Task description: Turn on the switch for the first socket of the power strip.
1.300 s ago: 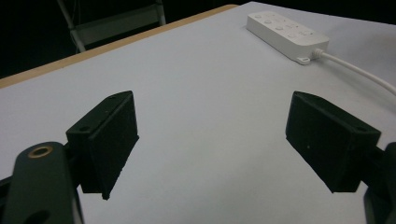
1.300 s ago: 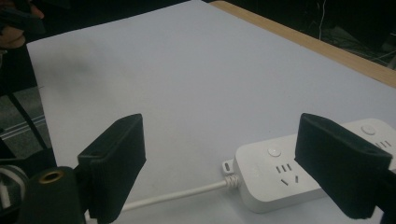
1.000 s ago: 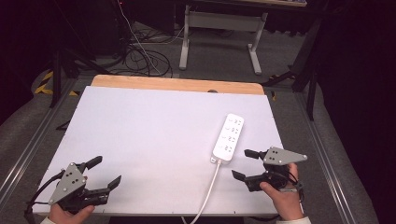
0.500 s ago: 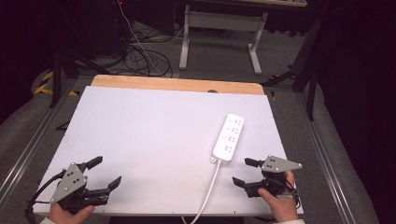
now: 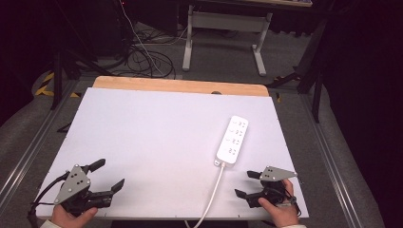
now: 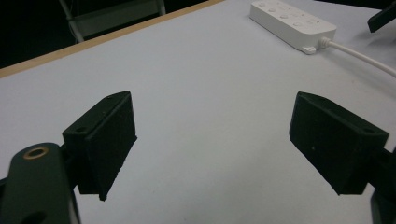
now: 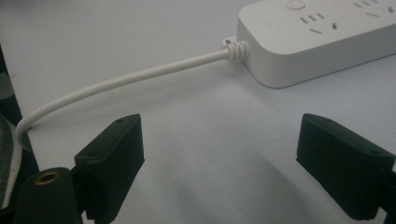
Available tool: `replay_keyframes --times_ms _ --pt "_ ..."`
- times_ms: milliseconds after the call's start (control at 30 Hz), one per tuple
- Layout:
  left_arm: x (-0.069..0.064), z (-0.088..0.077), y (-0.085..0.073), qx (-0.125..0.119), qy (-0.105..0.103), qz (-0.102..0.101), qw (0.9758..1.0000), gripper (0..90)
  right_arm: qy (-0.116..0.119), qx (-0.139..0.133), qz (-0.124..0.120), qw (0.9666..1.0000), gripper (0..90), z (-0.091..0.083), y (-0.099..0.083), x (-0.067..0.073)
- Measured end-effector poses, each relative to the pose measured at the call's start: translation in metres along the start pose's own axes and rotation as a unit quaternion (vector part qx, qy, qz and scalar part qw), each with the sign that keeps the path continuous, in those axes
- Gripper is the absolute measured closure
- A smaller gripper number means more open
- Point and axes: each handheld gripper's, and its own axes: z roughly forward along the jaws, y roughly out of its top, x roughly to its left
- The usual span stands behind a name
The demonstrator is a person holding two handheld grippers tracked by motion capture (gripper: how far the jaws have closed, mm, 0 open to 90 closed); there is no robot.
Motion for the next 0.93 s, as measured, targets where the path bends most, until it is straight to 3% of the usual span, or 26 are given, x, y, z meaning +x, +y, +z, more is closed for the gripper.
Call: replay_keyframes --times_ms 167,300,600,933 --pt "-0.001 -0.003 -0.002 0.001 0.009 -0.003 1.0000 14.3 -0.008 -0.019 -0.003 0.9998 15.3 -0.003 0.003 -0.001" --pt "-0.001 -0.005 -0.005 0.001 0.022 0.010 0.9997 14.0 -0.016 -0.032 -0.010 0.9993 14.7 -0.007 0.005 -0.001" --pt "-0.002 0.001 -0.004 0.007 0.007 0.011 0.9999 13.8 -0.026 -0.042 -0.018 0.9986 14.6 -0.010 0.007 0.001" --pt "0.001 0.000 -0.004 0.002 0.012 0.005 0.9999 13.8 -0.025 -0.042 -0.018 0.9986 14.5 -0.010 0.007 0.001"
